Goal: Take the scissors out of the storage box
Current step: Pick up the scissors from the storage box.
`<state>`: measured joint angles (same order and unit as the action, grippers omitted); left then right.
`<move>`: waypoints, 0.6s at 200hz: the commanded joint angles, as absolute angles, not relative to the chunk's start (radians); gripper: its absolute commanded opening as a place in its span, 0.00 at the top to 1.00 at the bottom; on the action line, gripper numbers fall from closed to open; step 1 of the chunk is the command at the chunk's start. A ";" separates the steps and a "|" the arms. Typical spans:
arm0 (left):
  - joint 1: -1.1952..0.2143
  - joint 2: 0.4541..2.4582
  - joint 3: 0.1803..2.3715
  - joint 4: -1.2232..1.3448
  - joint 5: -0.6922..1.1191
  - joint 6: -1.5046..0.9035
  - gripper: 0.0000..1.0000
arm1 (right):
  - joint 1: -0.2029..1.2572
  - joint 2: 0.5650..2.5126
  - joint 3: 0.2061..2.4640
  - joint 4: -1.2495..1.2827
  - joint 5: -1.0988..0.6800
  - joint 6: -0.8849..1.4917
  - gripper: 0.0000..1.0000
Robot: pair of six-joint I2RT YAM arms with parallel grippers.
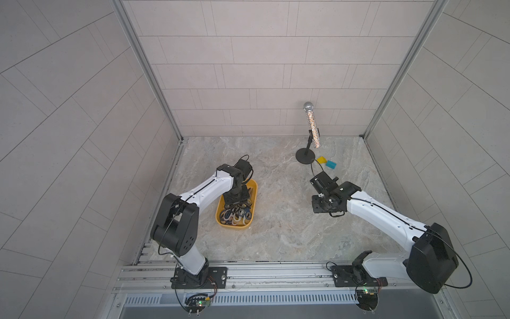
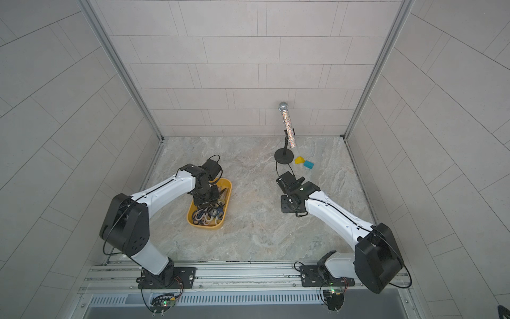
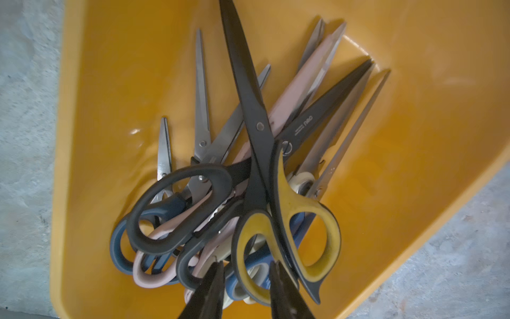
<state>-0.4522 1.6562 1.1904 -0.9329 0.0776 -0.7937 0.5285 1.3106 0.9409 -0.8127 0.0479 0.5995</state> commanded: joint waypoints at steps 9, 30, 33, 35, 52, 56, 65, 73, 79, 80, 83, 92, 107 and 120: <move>-0.456 1.691 1.178 -0.912 0.058 -0.809 0.71 | 0.532 1.333 0.938 -0.811 0.041 0.566 0.53; -0.458 1.701 1.170 -0.914 0.058 -0.807 0.72 | 0.532 1.339 0.942 -0.813 0.046 0.556 0.52; -0.458 1.700 1.168 -0.914 0.058 -0.807 0.72 | 0.532 1.338 0.941 -0.812 0.047 0.555 0.52; -0.458 1.700 1.167 -0.913 0.057 -0.807 0.72 | 0.533 1.339 0.942 -0.812 0.047 0.554 0.52; -0.459 1.695 1.149 -0.908 0.053 -0.807 0.76 | 0.532 1.341 0.939 -0.811 0.057 0.546 0.52; -0.459 1.692 1.144 -0.907 0.052 -0.807 0.76 | 0.533 1.342 0.940 -0.811 0.057 0.544 0.52; -0.459 1.692 1.138 -0.906 0.051 -0.807 0.79 | 0.532 1.345 0.940 -0.811 0.058 0.540 0.52; -0.459 1.691 1.132 -0.905 0.049 -0.807 0.80 | 0.532 1.349 0.940 -0.810 0.058 0.538 0.52; -0.459 1.690 1.129 -0.905 0.047 -0.807 0.83 | 0.532 1.350 0.940 -0.810 0.057 0.537 0.52; -0.459 1.690 1.128 -0.905 0.046 -0.807 0.83 | 0.532 1.350 0.940 -0.810 0.057 0.536 0.52; -0.459 1.688 1.127 -0.906 0.046 -0.806 0.83 | 0.533 1.351 0.940 -0.810 0.058 0.536 0.52; -0.459 1.687 1.123 -0.907 0.044 -0.807 0.85 | 0.532 1.351 0.940 -0.810 0.059 0.534 0.52; -0.459 1.681 1.120 -0.910 0.040 -0.805 0.89 | 0.532 1.350 0.940 -0.810 0.058 0.532 0.52; -0.459 1.677 1.120 -0.916 0.036 -0.802 0.93 | 0.532 1.349 0.939 -0.808 0.060 0.532 0.52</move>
